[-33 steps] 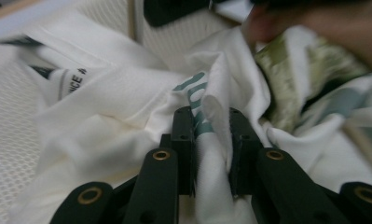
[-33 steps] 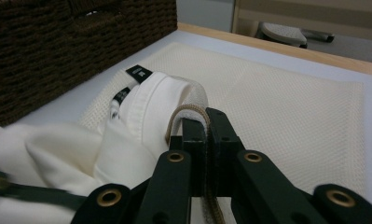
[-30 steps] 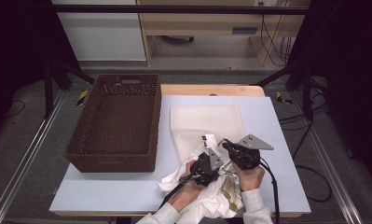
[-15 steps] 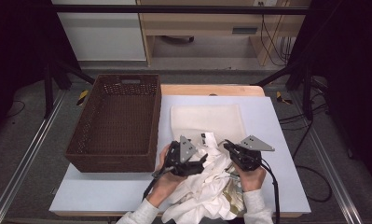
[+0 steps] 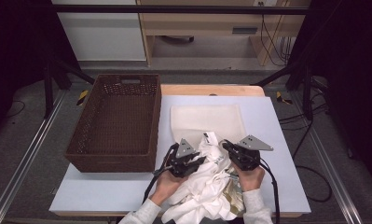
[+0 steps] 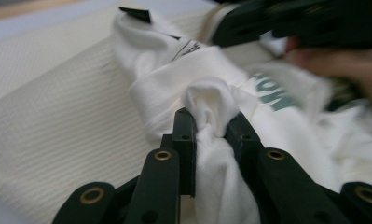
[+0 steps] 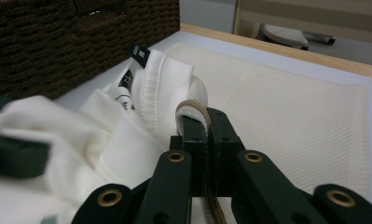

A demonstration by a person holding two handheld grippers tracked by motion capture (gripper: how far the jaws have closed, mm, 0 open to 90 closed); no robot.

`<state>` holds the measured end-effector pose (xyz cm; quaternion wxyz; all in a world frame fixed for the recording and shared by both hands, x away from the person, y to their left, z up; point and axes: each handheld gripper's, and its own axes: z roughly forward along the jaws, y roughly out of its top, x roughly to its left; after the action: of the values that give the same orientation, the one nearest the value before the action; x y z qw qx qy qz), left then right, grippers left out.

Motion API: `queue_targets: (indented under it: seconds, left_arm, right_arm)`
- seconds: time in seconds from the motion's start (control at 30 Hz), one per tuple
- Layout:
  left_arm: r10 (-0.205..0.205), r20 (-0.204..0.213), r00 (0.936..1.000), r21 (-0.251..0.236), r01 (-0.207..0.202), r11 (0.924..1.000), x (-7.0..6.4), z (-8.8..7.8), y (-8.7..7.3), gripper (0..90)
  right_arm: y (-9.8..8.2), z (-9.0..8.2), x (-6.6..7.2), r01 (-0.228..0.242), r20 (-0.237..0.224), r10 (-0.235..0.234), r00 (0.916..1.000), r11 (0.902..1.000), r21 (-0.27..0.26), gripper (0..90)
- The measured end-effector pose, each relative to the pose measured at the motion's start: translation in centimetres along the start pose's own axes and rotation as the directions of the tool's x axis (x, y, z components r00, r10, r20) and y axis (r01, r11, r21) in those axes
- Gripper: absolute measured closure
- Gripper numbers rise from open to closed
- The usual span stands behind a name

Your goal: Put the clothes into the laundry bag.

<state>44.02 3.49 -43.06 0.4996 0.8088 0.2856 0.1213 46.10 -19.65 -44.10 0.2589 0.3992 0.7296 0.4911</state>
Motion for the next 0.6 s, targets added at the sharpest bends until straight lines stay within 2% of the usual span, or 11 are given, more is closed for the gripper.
queue_targets:
  seconds: [0.1, 0.17, 0.2, 0.3, 0.37, 0.4, 0.43, 0.5, 0.57, 0.6]
  left_arm:
    - [0.051, 0.025, 0.9984, -0.003, -0.051, 0.9987, -2.2, 0.7, 0.7, 75.5]
    - [0.092, -0.004, 0.9958, 0.028, -0.092, 0.9954, -3.2, 1.9, 0.8, 75.1]
    - [0.109, -0.021, 0.9939, 0.056, -0.107, 0.9927, -3.4, 2.6, 0.8, 74.9]
    - [0.122, -0.073, 0.9898, 0.139, -0.111, 0.9839, -3.0, 4.7, 0.6, 74.6]
    - [0.142, -0.139, 0.98, 0.196, -0.114, 0.9739, -2.4, 6.0, 0.4, 73.8]
    - [0.121, -0.144, 0.9822, 0.2, -0.091, 0.9755, -1.9, 6.4, 0.3, 72.9]
    - [0.092, -0.131, 0.9871, 0.199, -0.064, 0.9779, -1.4, 6.5, 0.3, 72.2]
    - [0.065, -0.115, 0.9912, 0.183, -0.043, 0.9821, -1.1, 6.2, 0.3, 69.4]
    - [0.062, -0.113, 0.9916, 0.151, -0.044, 0.9876, -1.1, 5.4, 0.3, 60.7]
    - [0.046, -0.109, 0.9929, 0.13, -0.032, 0.991, -1.1, 4.7, 0.3, 53.2]
  right_arm:
    - [0.0, 0.0, 0.0, -0.002, -0.009, 0.002, 1.0, 1.0, -0.007, 87.4]
    - [0.1, -0.1, 0.1, -0.01, -0.021, 0.009, 0.9997, 0.9997, -0.022, 87.4]
    - [0.1, -0.2, 0.0, -0.012, -0.027, 0.011, 0.9996, 0.9993, -0.035, 87.4]
    - [0.4, -0.8, -0.1, -0.024, -0.049, 0.021, 0.9986, 0.9974, -0.068, 87.4]
    - [0.6, -1.1, 0.0, -0.026, -0.056, 0.021, 0.9982, 0.9964, -0.081, 87.4]
    - [0.7, -1.3, 0.0, -0.022, -0.059, 0.017, 0.9981, 0.9958, -0.089, 87.4]
    - [0.9, -1.4, 0.1, -0.023, -0.065, 0.017, 0.9977, 0.9954, -0.093, 87.4]
    - [1.0, -1.6, 0.3, -0.007, -0.058, 0.002, 0.9983, 0.9958, -0.091, 87.4]
    - [0.9, -1.5, 0.3, -0.001, -0.052, -0.003, 0.9987, 0.9965, -0.084, 87.4]
    - [0.8, -1.5, 0.2, -0.003, -0.05, 0.0, 0.9987, 0.997, -0.077, 87.4]
